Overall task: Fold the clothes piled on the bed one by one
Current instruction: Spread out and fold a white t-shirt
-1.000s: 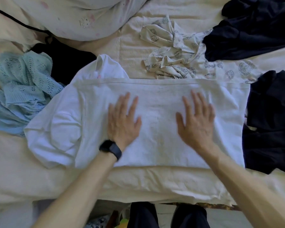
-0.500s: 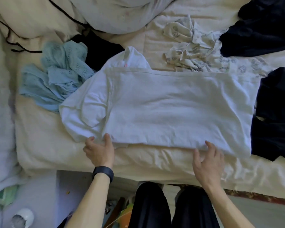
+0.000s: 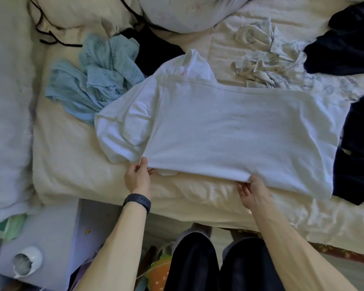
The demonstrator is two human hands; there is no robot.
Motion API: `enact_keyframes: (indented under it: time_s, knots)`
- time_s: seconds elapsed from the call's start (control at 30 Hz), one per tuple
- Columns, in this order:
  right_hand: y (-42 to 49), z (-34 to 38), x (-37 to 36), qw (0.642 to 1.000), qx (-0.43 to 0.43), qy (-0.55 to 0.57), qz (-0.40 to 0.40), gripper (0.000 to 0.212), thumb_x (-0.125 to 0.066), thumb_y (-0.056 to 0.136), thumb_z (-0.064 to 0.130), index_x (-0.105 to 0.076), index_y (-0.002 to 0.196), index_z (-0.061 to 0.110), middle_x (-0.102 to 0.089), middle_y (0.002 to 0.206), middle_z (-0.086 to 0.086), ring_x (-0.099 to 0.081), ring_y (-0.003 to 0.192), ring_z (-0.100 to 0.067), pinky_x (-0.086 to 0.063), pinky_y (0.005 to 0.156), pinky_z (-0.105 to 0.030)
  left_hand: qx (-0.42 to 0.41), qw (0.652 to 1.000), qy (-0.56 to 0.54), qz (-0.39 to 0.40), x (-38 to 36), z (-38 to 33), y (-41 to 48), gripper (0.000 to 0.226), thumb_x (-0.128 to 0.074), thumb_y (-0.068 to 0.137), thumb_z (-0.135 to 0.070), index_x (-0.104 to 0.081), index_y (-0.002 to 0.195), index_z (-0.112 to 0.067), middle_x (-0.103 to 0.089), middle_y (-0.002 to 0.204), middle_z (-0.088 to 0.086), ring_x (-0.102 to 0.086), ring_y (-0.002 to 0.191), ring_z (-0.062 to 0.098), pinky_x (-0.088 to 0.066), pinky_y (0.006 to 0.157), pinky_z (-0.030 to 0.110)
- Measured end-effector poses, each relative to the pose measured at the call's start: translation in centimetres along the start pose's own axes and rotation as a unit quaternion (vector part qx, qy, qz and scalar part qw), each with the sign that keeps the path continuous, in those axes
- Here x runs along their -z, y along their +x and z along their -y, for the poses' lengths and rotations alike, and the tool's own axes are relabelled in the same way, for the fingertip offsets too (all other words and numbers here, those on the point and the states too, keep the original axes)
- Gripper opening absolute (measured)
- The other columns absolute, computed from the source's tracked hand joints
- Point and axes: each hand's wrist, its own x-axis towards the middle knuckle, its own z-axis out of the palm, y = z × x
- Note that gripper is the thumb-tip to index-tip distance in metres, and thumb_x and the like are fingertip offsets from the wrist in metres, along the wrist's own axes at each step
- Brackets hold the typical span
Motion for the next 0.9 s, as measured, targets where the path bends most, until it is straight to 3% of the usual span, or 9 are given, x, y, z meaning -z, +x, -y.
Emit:
enact_keyframes:
  time_s: [0.1, 0.2, 0.23, 0.3, 0.4, 0.5, 0.67, 0.8, 0.9]
  knots:
    - [0.4, 1.6, 2.2, 0.998, -0.027, 0.048, 0.034, 0.034, -0.061, 0.101, 0.031, -0.057, 0.128, 0.01, -0.065, 0.113, -0.004, -0.063, 0.107, -0.021, -0.051, 0.086, -0.031, 0.023, 0.999, 0.025, -0.014, -1.1, 0.1, 0.0, 0.022, -0.059, 0.099, -0.032, -0.062, 0.105, -0.011, -0.069, 0.11, 0.013, -0.068, 0.098, 0.03, -0.053, 0.074, 0.039]
    - [1.0, 3.9, 4.5, 0.993, -0.023, 0.109, 0.047, 0.028, -0.064, 0.098, 0.031, -0.061, 0.115, 0.009, -0.067, 0.11, -0.004, -0.065, 0.108, -0.021, -0.052, 0.093, -0.033, -0.191, 0.957, 0.18, -0.121, -3.5, 0.0, -2.1, 0.044, -0.06, 0.096, -0.032, -0.05, 0.13, -0.005, -0.054, 0.133, 0.017, -0.05, 0.123, 0.037, -0.046, 0.097, 0.048]
    - [1.2, 4.7, 5.2, 0.991, -0.013, 0.129, 0.044, 0.029, -0.065, 0.098, 0.031, -0.061, 0.116, 0.008, -0.067, 0.112, -0.005, -0.065, 0.107, -0.021, -0.053, 0.097, -0.034, -0.315, 0.912, 0.238, -0.113, -4.7, 0.2, -3.5, 0.048, -0.061, 0.095, -0.032, -0.049, 0.134, -0.006, -0.05, 0.139, 0.017, -0.046, 0.129, 0.037, -0.041, 0.102, 0.049]
    - [1.8, 6.5, 7.1, 0.985, 0.009, 0.167, 0.034, 0.037, -0.066, 0.097, 0.032, -0.058, 0.124, 0.009, -0.066, 0.117, -0.007, -0.066, 0.109, -0.022, -0.051, 0.105, -0.036, -0.478, 0.812, 0.335, 0.028, -7.9, 1.7, -7.0, 0.054, -0.063, 0.093, -0.033, -0.048, 0.141, -0.012, -0.045, 0.148, 0.013, -0.039, 0.138, 0.032, -0.034, 0.11, 0.049]
    - [2.7, 9.0, 9.8, 0.984, 0.046, 0.17, 0.035, 0.038, -0.066, 0.099, 0.028, -0.056, 0.132, 0.013, -0.066, 0.121, -0.006, -0.066, 0.109, -0.022, -0.056, 0.099, -0.037, -0.492, 0.663, 0.499, 0.263, -13.6, 5.5, -11.6, 0.071, -0.05, 0.097, -0.051, -0.021, 0.158, -0.028, -0.014, 0.167, 0.003, -0.007, 0.154, 0.025, -0.003, 0.123, 0.05]
    - [4.2, 10.9, 12.6, 0.991, 0.113, 0.068, 0.024, 0.021, -0.063, 0.101, 0.015, -0.06, 0.122, 0.014, -0.069, 0.112, -0.004, -0.068, 0.099, -0.019, -0.058, 0.083, -0.034, -0.481, 0.492, 0.647, 0.328, -17.6, 9.0, -13.8, 0.083, -0.04, 0.095, -0.066, 0.014, 0.155, -0.043, 0.022, 0.165, -0.005, 0.026, 0.15, 0.025, 0.013, 0.116, 0.062]
    - [6.2, 11.9, 16.9, 0.988, 0.144, -0.021, 0.044, 0.003, -0.061, 0.101, 0.009, -0.061, 0.102, 0.012, -0.07, 0.105, -0.01, -0.071, 0.091, -0.021, -0.057, 0.075, -0.03, -0.438, 0.457, 0.709, 0.31, -18.3, 9.8, -13.7, 0.085, -0.034, 0.095, -0.07, 0.031, 0.146, -0.051, 0.038, 0.157, -0.01, 0.029, 0.148, 0.029, 0.001, 0.11, 0.076]
    - [5.8, 13.1, 17.3, 0.978, 0.116, -0.085, 0.148, 0.019, -0.068, 0.098, 0.024, -0.068, 0.113, 0.014, -0.079, 0.104, -0.001, -0.076, 0.096, -0.018, -0.058, 0.077, -0.03, -0.437, 0.467, 0.713, 0.285, -19.6, 8.9, -16.9, 0.078, -0.043, 0.1, -0.05, 0.008, 0.157, -0.039, 0.017, 0.166, 0.001, 0.015, 0.153, 0.032, 0.0, 0.117, 0.065]
    - [5.6, 14.5, 17.5, 0.968, 0.148, -0.134, 0.154, 0.027, -0.072, 0.095, 0.026, -0.069, 0.114, 0.006, -0.076, 0.108, -0.007, -0.075, 0.097, -0.02, -0.059, 0.072, -0.028, -0.506, 0.463, 0.661, 0.304, -22.3, 9.2, -20.8, 0.07, -0.048, 0.099, -0.039, -0.008, 0.157, -0.03, -0.005, 0.165, 0.005, -0.005, 0.152, 0.026, -0.006, 0.122, 0.052]
